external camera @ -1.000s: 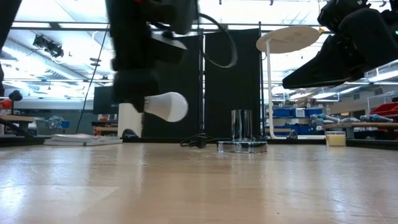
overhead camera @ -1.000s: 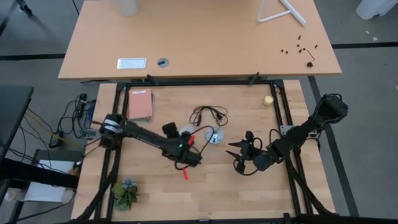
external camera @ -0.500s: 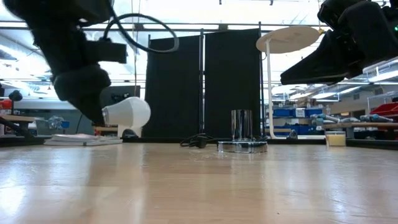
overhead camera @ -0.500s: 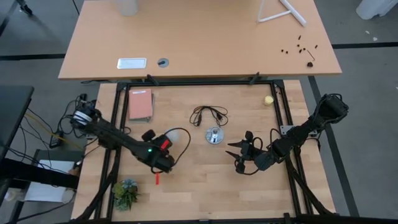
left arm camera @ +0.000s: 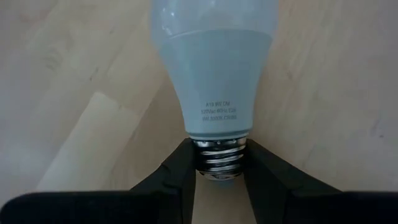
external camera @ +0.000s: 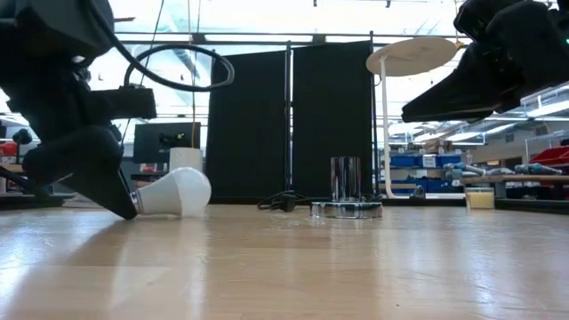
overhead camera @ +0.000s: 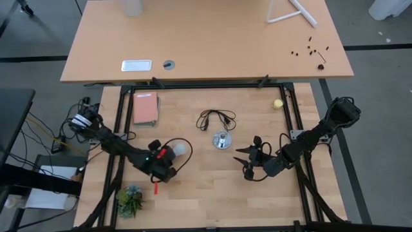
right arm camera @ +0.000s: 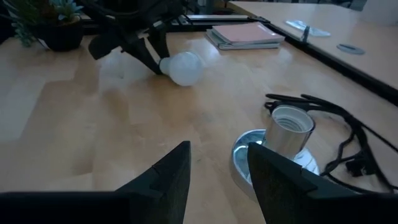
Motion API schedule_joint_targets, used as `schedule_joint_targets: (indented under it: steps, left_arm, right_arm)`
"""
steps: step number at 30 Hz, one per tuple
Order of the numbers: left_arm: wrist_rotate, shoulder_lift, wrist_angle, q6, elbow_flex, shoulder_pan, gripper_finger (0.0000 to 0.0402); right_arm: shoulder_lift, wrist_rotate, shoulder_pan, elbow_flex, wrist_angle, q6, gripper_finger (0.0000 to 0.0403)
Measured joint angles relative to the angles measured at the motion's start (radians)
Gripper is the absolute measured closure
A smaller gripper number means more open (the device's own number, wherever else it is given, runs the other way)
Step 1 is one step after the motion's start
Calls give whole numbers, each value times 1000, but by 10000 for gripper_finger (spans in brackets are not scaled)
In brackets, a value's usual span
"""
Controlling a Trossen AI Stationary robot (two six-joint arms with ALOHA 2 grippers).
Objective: Screw lightbulb
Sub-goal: Move the lightbulb to the middle left
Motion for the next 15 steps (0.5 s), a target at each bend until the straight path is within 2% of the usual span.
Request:
schedule_joint_targets:
  steps: [6,15]
  left_arm:
    - [-47,-2,42,9,-39,-1,285]
    - [-61,-3,142,109,-98,0,284]
  right_arm:
    - [0,-7,4,0,0,73,235]
    - [0,-7,4,0,55,78,235]
